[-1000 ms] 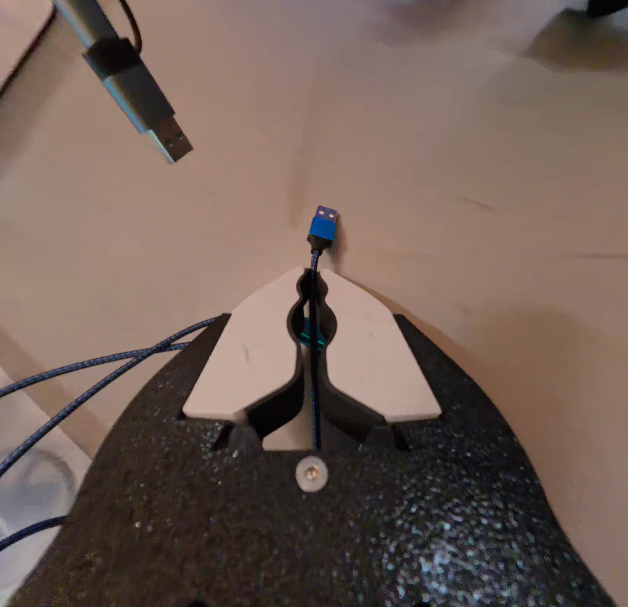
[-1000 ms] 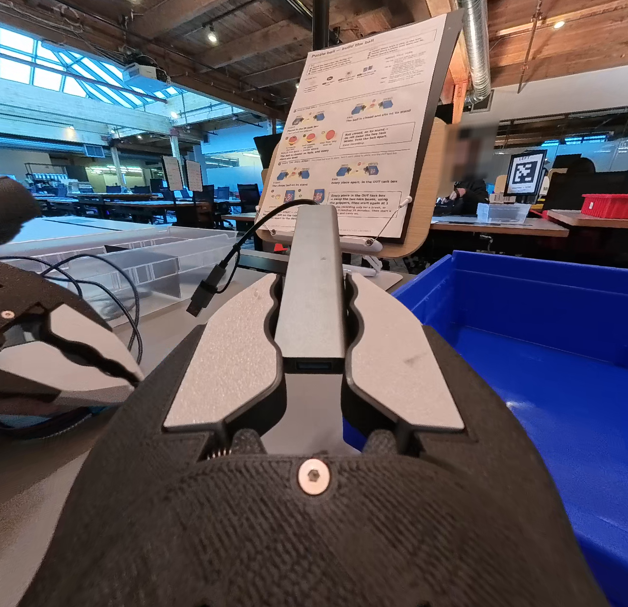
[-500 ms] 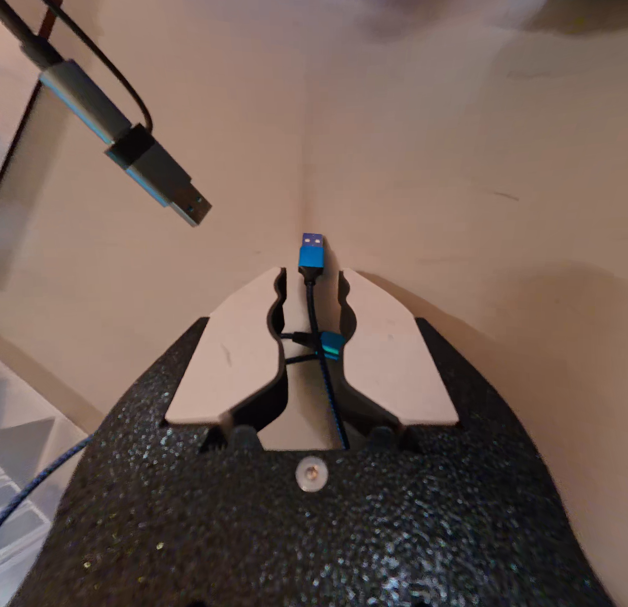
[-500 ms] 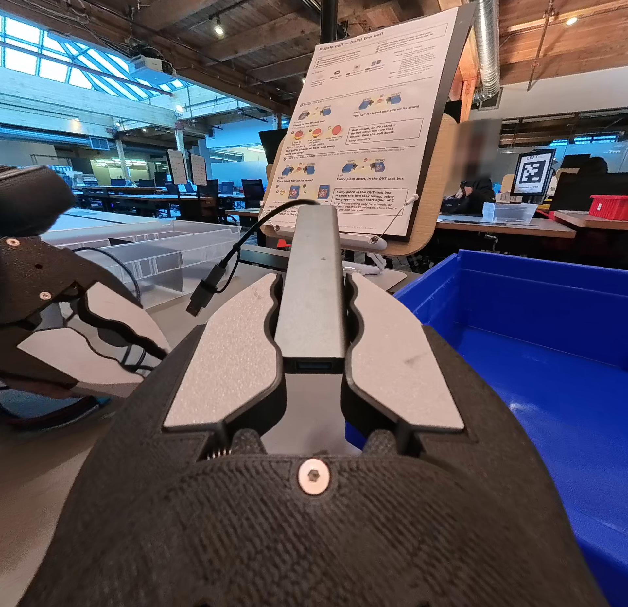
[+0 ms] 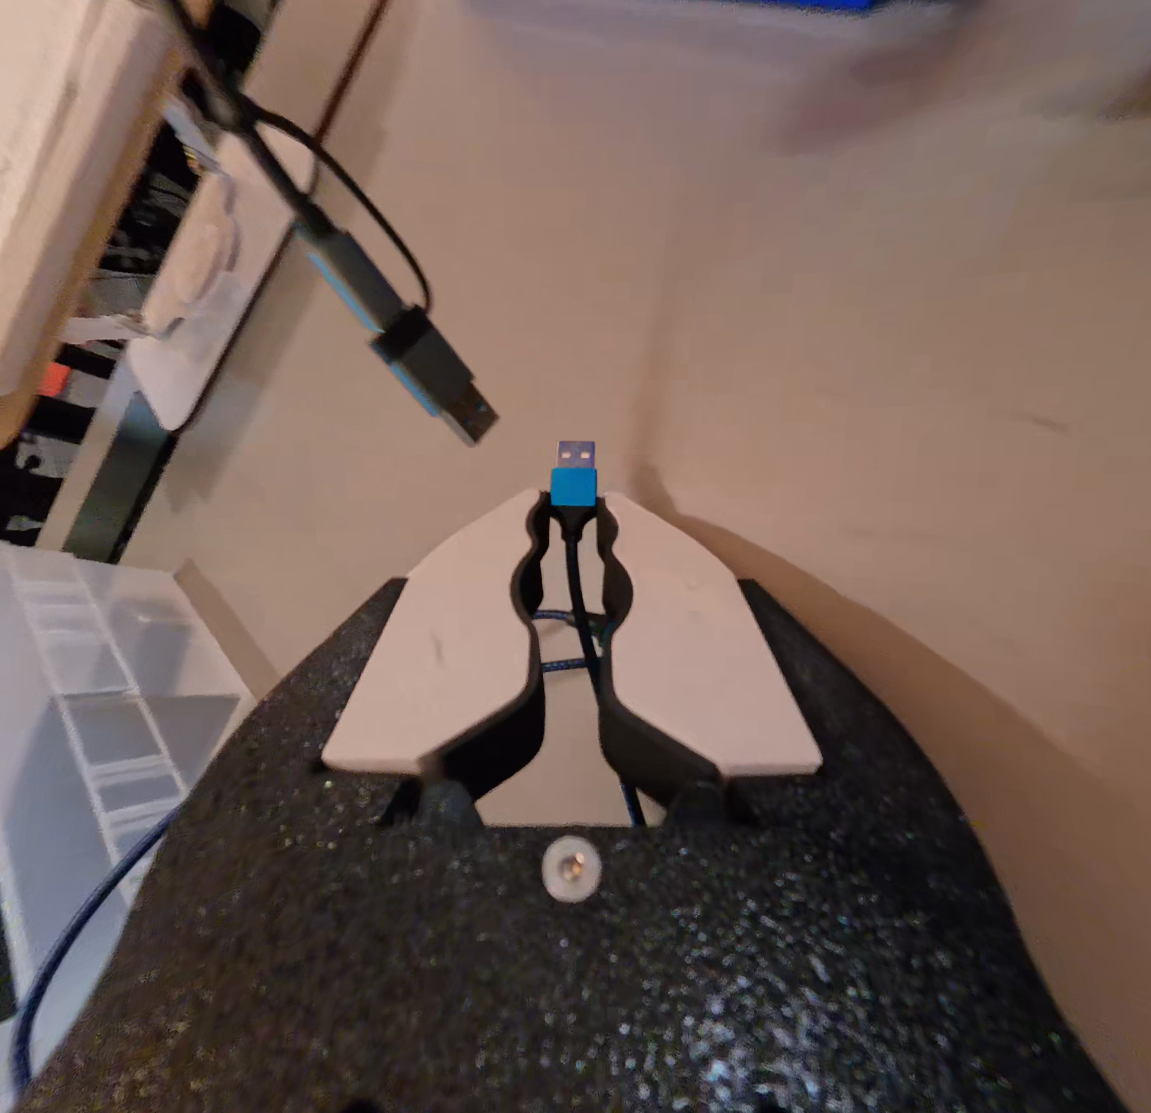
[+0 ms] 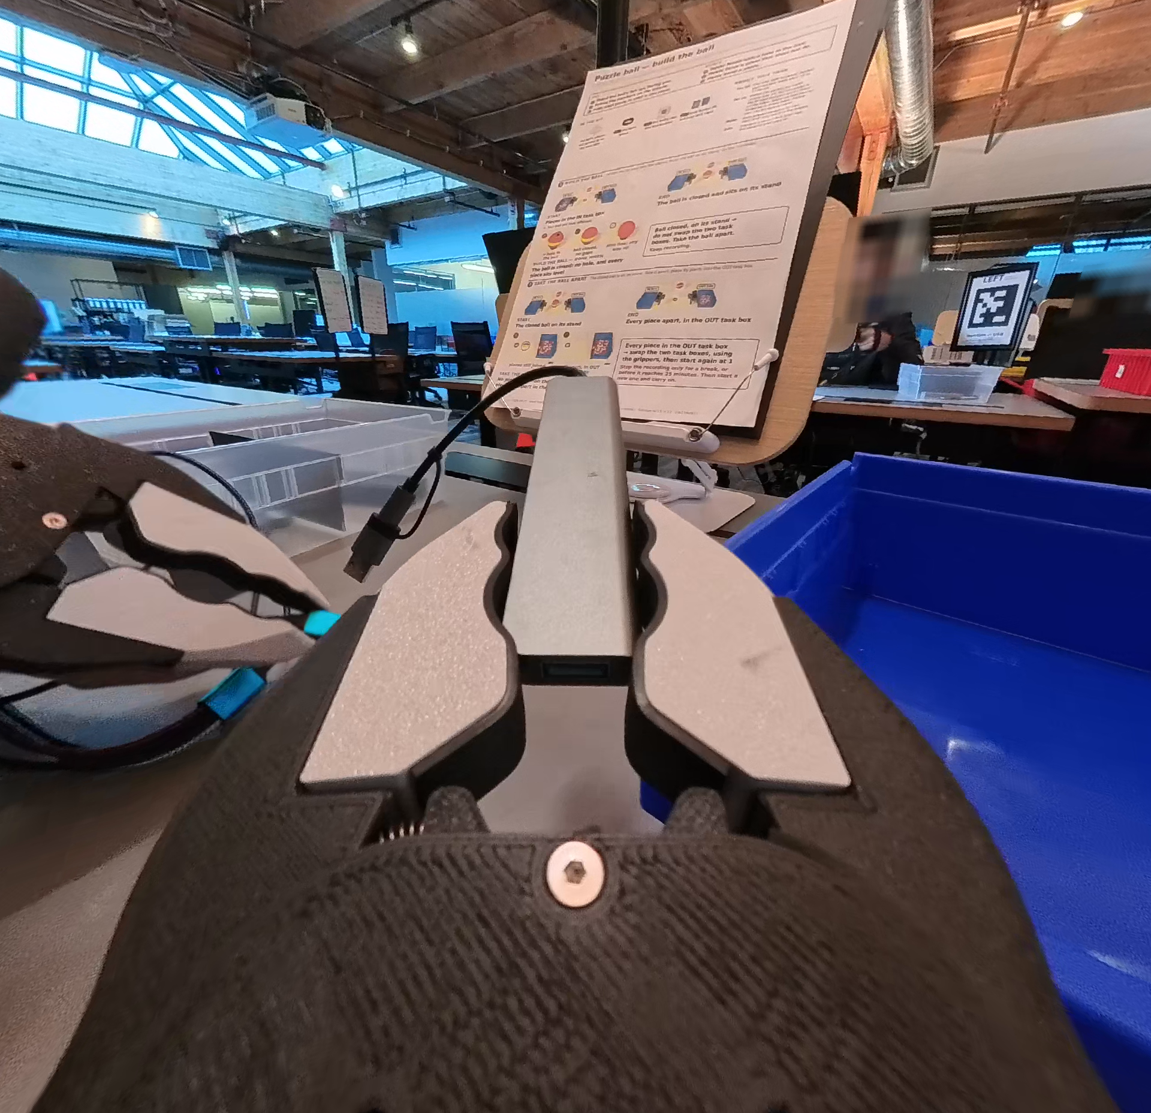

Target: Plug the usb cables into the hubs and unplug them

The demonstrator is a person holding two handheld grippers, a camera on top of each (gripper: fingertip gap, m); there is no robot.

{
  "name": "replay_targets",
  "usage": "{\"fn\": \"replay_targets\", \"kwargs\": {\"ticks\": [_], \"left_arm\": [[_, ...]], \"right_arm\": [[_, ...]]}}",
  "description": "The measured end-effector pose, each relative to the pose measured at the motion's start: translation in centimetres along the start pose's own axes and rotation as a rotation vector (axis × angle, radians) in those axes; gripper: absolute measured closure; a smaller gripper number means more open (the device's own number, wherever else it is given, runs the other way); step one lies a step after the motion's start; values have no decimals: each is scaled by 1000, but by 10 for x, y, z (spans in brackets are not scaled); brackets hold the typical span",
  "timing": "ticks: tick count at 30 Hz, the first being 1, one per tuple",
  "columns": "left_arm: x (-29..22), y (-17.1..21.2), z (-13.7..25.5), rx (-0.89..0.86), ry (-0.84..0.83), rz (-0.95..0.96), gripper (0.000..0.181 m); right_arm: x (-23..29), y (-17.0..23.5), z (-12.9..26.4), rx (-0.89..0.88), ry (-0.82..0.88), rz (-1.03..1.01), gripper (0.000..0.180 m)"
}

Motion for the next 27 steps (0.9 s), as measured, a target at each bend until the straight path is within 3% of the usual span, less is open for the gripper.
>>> {"fn": "replay_targets", "kwargs": {"ticks": [1,7,12,27], "left_arm": [[3,-3,4,-8,-24,18,168],[4,-50,32,-123,11,224,168],[14,-83,38,-188,13,266,168],[35,-88,33,-220,1,284,168]], "right_arm": [[0,0,0,1,-3,-8,144],[0,3,-3,44,-4,-53,144],[4,4,-5,68,-33,-66,144],[24,8,-10,98,-158,-34,144]]}}
Point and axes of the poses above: each gripper's, where its closed fingertips meet, z back along the fingers, y out of its underside, x = y × z across the jaws, the point moved 6 cm from there along z, back along the fingers, and after that the axes turned 8 degrees about -z, right-handed, at the moved point
